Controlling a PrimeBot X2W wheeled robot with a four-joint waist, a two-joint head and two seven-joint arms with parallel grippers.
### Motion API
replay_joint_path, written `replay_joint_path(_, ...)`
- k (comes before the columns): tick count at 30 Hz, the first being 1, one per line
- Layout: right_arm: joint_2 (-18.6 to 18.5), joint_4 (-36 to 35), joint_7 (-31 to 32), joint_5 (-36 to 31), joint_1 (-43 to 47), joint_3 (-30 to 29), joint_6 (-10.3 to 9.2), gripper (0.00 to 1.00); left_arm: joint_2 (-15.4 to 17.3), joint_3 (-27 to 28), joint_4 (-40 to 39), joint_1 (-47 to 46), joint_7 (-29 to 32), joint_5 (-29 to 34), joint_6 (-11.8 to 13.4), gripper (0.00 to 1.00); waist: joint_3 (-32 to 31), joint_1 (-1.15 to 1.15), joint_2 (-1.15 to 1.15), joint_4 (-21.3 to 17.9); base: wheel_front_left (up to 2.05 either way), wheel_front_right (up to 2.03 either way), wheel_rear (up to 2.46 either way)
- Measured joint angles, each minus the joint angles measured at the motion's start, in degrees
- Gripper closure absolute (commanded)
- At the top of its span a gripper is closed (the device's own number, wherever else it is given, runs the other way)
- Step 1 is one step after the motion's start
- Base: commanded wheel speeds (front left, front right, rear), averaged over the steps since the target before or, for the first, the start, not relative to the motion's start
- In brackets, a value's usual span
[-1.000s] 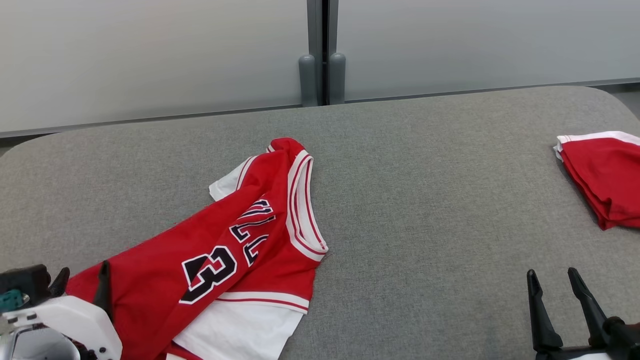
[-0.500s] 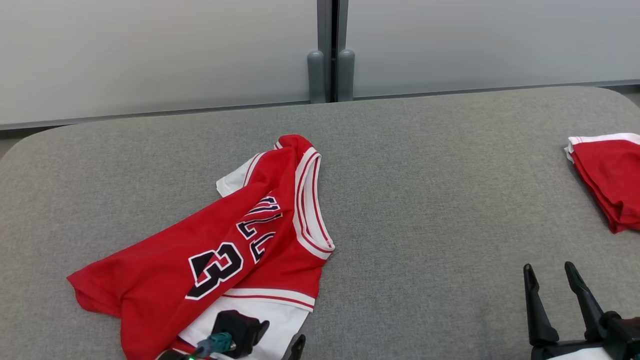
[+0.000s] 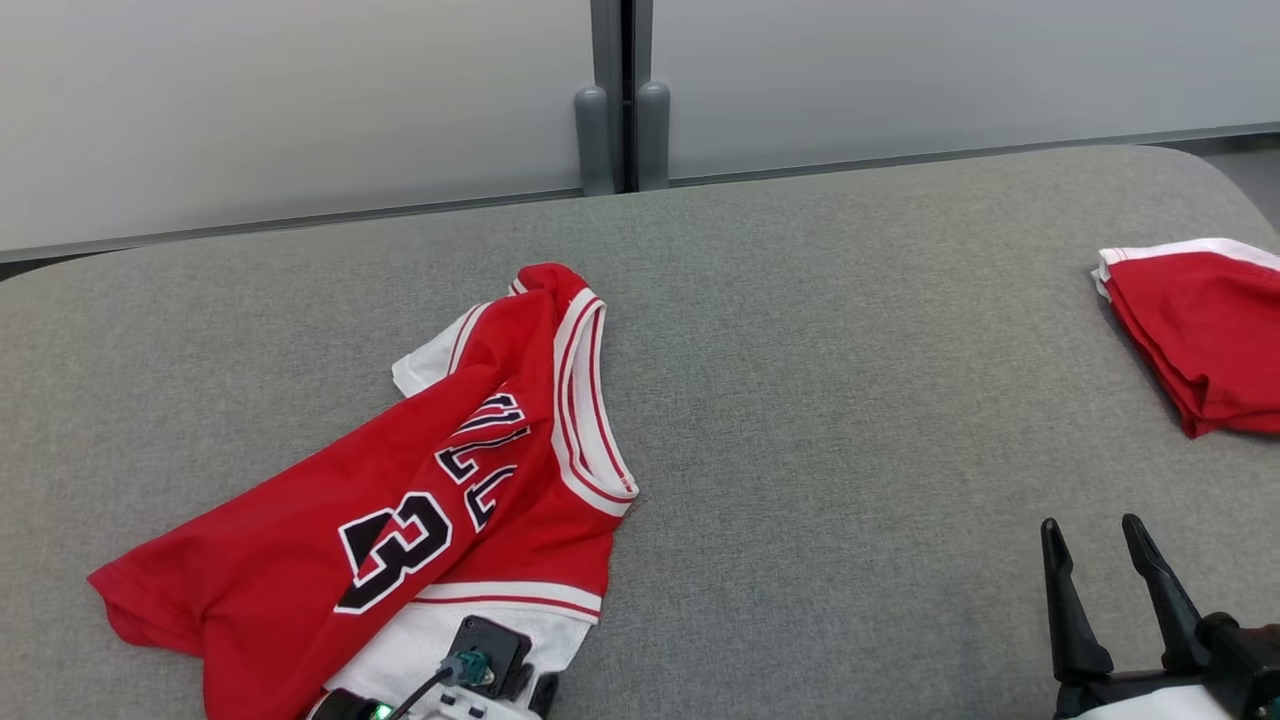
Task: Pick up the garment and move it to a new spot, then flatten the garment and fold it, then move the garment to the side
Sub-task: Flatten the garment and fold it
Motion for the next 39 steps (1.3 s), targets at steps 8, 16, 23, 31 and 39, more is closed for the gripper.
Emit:
replay_joint_path(8, 0.0, 0.3, 0.0, 0.6, -1.0, 0.3, 0.00, 0.00, -5.8, 2.2, -3.4, -6.3, -2.9, -3.3, -4.4, 1.00, 0.5, 0.00, 0.00, -3.3, 0.00, 0.00, 0.00)
replay_joint_path(16, 0.0, 0.6, 0.0, 1.9, -3.8, 2.2, 0.00, 0.00, -14.4, 3.3, 0.2, -20.0, -3.8, -3.7, -8.3, 1.00, 2.5, 0.00, 0.00, -7.5, 0.00, 0.00, 0.00)
replay_joint_path(23, 0.0, 1.3, 0.0, 4.4, -7.2, 3.9, 0.00, 0.00, -19.3, 2.0, 12.6, -31.6, -4.9, -4.6, -12.1, 1.00, 6.4, 0.00, 0.00, -13.4, 0.00, 0.00, 0.00)
replay_joint_path(31, 0.0, 2.1, 0.0, 5.5, -7.6, 4.1, 0.00, 0.00, -20.0, -1.3, 16.3, -35.7, -13.2, -18.3, -12.0, 1.00, 10.3, 0.00, 0.00, -19.2, 0.00, 0.00, 0.00)
replay_joint_path(39, 0.0, 2.2, 0.0, 5.3, -7.5, 3.1, 0.00, 0.00, -19.8, -9.4, 21.9, -38.9, -19.2, -21.4, -9.1, 0.00, 10.0, 0.00, 0.00, -18.1, 0.00, 0.00, 0.00)
